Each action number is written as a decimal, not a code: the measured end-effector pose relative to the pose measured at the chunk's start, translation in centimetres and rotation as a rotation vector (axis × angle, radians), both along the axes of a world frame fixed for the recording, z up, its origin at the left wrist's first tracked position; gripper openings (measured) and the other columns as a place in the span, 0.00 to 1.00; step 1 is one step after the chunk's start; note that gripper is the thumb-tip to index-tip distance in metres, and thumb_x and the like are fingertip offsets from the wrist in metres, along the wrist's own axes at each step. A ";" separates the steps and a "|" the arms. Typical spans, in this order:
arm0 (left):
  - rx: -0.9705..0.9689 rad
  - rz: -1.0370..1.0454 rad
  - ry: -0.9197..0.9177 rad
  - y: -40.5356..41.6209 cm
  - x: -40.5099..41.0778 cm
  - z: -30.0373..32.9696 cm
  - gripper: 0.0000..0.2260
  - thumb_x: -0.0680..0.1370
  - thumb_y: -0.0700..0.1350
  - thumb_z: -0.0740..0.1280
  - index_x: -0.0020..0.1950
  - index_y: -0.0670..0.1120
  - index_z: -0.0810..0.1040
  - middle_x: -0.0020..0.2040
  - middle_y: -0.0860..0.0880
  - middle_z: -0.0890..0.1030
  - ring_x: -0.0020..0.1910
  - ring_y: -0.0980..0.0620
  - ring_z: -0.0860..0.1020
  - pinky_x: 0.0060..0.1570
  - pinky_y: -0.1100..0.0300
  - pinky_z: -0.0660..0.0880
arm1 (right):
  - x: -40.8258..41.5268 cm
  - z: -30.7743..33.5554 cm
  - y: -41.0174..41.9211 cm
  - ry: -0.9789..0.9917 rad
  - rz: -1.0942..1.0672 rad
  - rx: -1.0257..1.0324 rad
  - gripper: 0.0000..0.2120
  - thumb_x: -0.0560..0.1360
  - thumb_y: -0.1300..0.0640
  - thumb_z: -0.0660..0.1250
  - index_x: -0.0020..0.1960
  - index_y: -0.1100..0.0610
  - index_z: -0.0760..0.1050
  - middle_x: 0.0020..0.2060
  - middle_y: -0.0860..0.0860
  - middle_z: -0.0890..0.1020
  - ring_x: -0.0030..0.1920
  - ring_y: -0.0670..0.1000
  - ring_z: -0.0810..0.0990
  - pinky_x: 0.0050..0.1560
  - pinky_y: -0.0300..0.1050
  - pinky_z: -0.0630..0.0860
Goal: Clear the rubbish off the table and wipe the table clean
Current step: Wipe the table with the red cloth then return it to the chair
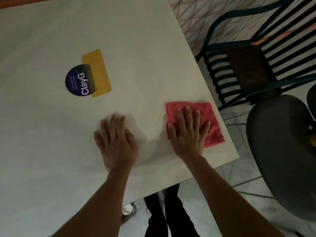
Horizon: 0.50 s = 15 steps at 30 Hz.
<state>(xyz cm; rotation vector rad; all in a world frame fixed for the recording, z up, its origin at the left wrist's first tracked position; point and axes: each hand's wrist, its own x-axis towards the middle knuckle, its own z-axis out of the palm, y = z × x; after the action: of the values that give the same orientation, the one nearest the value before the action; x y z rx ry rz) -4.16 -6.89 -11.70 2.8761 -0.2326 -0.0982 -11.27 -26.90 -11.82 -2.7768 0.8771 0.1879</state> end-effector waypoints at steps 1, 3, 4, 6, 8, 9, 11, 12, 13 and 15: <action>0.006 0.009 0.010 -0.1 0.2 0.0 0.23 0.82 0.51 0.53 0.78 0.52 0.63 0.81 0.50 0.60 0.81 0.41 0.54 0.77 0.38 0.51 | 2.1 -0.2 -1.3 -0.007 0.002 -0.011 0.31 0.81 0.36 0.45 0.80 0.46 0.46 0.80 0.49 0.50 0.80 0.58 0.45 0.73 0.73 0.42; 0.013 -0.013 0.010 -0.3 0.0 0.0 0.24 0.82 0.51 0.52 0.79 0.53 0.62 0.81 0.51 0.59 0.81 0.41 0.54 0.77 0.37 0.50 | 5.7 -0.2 -3.7 -0.019 -0.005 -0.031 0.32 0.81 0.35 0.44 0.80 0.46 0.47 0.80 0.50 0.51 0.80 0.59 0.46 0.72 0.74 0.42; 0.023 -0.015 0.008 -0.3 0.3 -0.2 0.24 0.82 0.50 0.53 0.79 0.53 0.62 0.81 0.51 0.59 0.81 0.40 0.54 0.77 0.37 0.50 | 7.9 -0.3 -4.6 -0.016 0.000 -0.022 0.32 0.80 0.34 0.43 0.80 0.46 0.46 0.80 0.50 0.50 0.79 0.60 0.46 0.72 0.74 0.42; 0.038 -0.011 0.012 -0.2 0.4 -0.4 0.24 0.82 0.50 0.53 0.80 0.53 0.62 0.82 0.51 0.58 0.81 0.40 0.54 0.77 0.37 0.50 | 10.8 -0.4 -5.7 -0.004 0.016 -0.023 0.33 0.79 0.34 0.42 0.80 0.46 0.45 0.80 0.50 0.49 0.79 0.60 0.45 0.72 0.74 0.41; 0.050 -0.005 0.026 -0.2 0.6 -0.4 0.25 0.82 0.50 0.53 0.80 0.54 0.61 0.82 0.52 0.57 0.81 0.41 0.52 0.78 0.38 0.48 | 12.5 -0.5 -6.3 0.012 0.026 -0.026 0.33 0.79 0.33 0.40 0.80 0.46 0.43 0.80 0.51 0.48 0.79 0.60 0.44 0.72 0.74 0.42; 0.054 -0.006 0.027 -0.2 0.6 -0.3 0.25 0.82 0.50 0.53 0.80 0.54 0.61 0.82 0.52 0.56 0.81 0.41 0.52 0.78 0.38 0.48 | 12.7 -0.5 -6.4 0.014 0.030 -0.028 0.33 0.79 0.33 0.40 0.80 0.46 0.42 0.80 0.51 0.48 0.79 0.60 0.44 0.72 0.74 0.42; 0.056 -0.006 0.021 0.0 0.5 -0.2 0.25 0.82 0.50 0.53 0.80 0.54 0.61 0.82 0.52 0.57 0.81 0.41 0.53 0.77 0.38 0.50 | 12.3 -0.6 -6.1 0.003 0.044 -0.013 0.33 0.80 0.34 0.41 0.80 0.47 0.43 0.80 0.51 0.48 0.79 0.60 0.44 0.73 0.73 0.42; 0.055 -0.009 0.015 -0.1 0.3 -0.2 0.25 0.82 0.50 0.53 0.80 0.54 0.61 0.82 0.52 0.57 0.81 0.41 0.53 0.77 0.38 0.50 | 11.4 -0.5 -5.8 -0.013 0.049 -0.001 0.32 0.81 0.35 0.42 0.81 0.47 0.45 0.80 0.51 0.49 0.79 0.60 0.44 0.73 0.73 0.43; 0.058 -0.007 0.011 0.0 0.3 -0.2 0.25 0.82 0.51 0.52 0.80 0.54 0.61 0.82 0.51 0.58 0.81 0.41 0.54 0.77 0.37 0.51 | 10.3 -0.4 -5.1 -0.037 0.051 0.012 0.31 0.81 0.36 0.44 0.81 0.47 0.47 0.80 0.51 0.50 0.80 0.60 0.45 0.73 0.73 0.44; 0.053 -0.006 0.011 -0.1 0.5 -0.2 0.25 0.81 0.51 0.52 0.80 0.54 0.61 0.82 0.51 0.58 0.81 0.41 0.53 0.77 0.38 0.51 | 6.3 0.0 -3.1 -0.059 0.030 0.023 0.30 0.82 0.37 0.46 0.81 0.47 0.48 0.80 0.51 0.51 0.80 0.59 0.46 0.73 0.72 0.45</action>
<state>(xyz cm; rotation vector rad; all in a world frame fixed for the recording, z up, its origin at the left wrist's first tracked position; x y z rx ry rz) -3.65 -7.03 -11.85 2.9272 -0.2402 -0.1225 -4.98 -29.97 -11.85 -2.7609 0.8139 0.1196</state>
